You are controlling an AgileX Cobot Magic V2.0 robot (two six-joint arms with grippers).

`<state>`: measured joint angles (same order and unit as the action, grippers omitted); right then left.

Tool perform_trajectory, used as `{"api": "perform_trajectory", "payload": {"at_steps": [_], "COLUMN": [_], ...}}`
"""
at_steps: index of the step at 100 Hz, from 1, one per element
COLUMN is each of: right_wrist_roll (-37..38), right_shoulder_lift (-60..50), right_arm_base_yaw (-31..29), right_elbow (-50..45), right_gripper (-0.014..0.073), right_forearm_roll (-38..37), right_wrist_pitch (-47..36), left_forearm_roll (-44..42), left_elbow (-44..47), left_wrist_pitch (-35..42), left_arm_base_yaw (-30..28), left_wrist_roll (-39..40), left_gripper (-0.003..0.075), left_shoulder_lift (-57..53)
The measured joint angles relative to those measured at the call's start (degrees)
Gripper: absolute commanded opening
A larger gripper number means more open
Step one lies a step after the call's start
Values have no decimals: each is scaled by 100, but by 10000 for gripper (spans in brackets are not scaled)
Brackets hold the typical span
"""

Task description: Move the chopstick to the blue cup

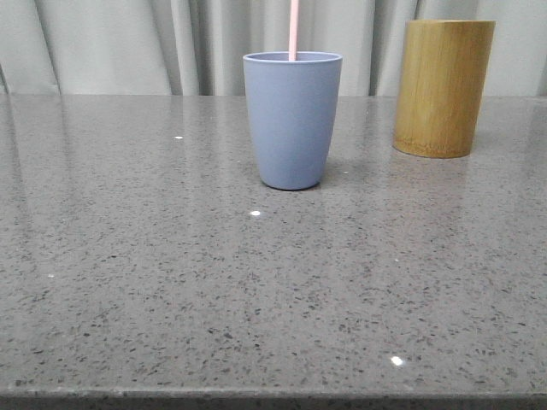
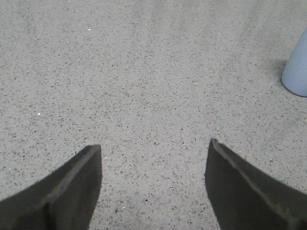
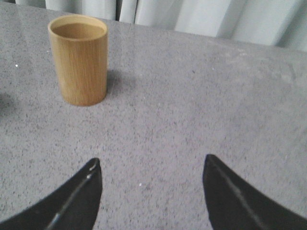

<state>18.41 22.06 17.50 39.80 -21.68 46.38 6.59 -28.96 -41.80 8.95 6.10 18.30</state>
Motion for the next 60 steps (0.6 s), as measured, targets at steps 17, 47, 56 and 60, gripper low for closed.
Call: {"api": "perform_trajectory", "payload": {"at_steps": [17, 47, 56, 60], "right_wrist_roll": [223, 272, 272, 272], "right_shoulder_lift": [-614, -739, -739, -739], "right_arm_base_yaw": [0, 0, 0, 0], "right_elbow": [-556, -724, -724, -724], "right_gripper": [468, 449, 367, 309], "right_forearm_roll": [-9, -9, -9, -9], "right_wrist_pitch": [20, 41, 41, 41], "left_forearm_roll": [0, 0, 0, 0], "left_elbow": [0, 0, 0, 0], "left_wrist_pitch": [0, 0, 0, 0], "left_arm_base_yaw": [0, 0, 0, 0], "left_wrist_roll": [0, 0, 0, 0], "left_gripper": [449, 438, 391, 353], "left_shoulder_lift": [0, 0, 0, 0]}}
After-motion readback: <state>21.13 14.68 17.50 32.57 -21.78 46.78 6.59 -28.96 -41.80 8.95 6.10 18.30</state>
